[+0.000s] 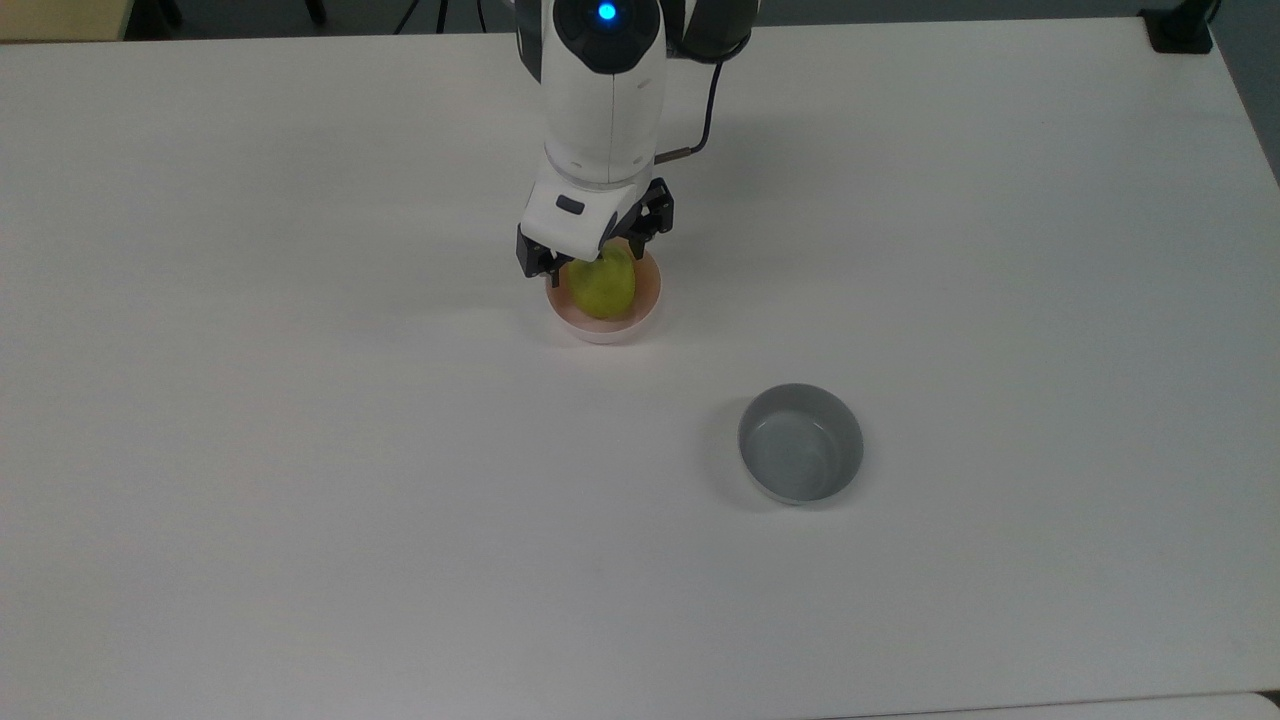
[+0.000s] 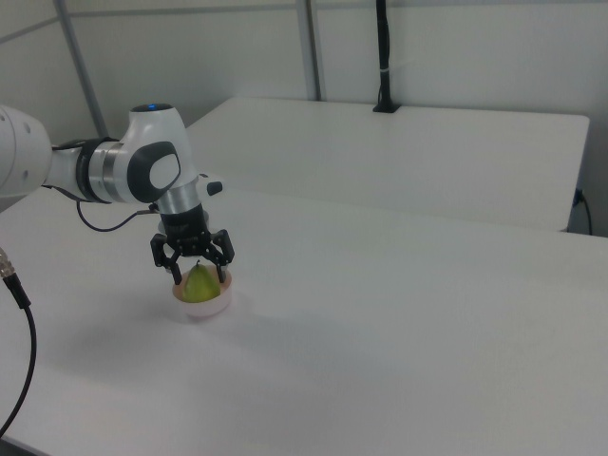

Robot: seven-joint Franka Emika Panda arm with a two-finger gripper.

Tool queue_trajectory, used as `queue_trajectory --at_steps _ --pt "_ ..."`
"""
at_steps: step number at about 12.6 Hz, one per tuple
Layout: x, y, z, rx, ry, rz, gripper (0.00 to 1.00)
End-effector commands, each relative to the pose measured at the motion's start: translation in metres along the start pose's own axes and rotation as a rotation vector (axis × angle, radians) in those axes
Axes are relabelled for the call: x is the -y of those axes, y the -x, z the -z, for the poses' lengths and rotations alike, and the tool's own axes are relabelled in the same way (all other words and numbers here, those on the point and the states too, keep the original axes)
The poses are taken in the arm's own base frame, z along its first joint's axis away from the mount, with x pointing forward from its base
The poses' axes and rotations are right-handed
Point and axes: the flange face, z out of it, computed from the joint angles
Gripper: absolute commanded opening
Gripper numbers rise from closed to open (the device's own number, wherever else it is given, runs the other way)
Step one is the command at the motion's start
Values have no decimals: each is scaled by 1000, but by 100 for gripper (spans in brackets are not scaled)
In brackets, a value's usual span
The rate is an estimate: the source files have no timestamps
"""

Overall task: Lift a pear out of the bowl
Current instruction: 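Lower the gripper around the pear and close on it, then lift the pear out of the pink bowl and carry it aside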

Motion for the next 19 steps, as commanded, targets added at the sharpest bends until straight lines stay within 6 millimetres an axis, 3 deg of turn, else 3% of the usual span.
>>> queue_trajectory --at_steps 1,5,9,12,19 --pt "5 -2 -8 -7 13 19 89" --pt "5 -3 -14 1 13 20 81" --pt "6 -5 -13 -11 16 22 46" --pt "6 -4 -2 -21 16 17 44" --pt "-4 10 66 -14 -23 -24 44"
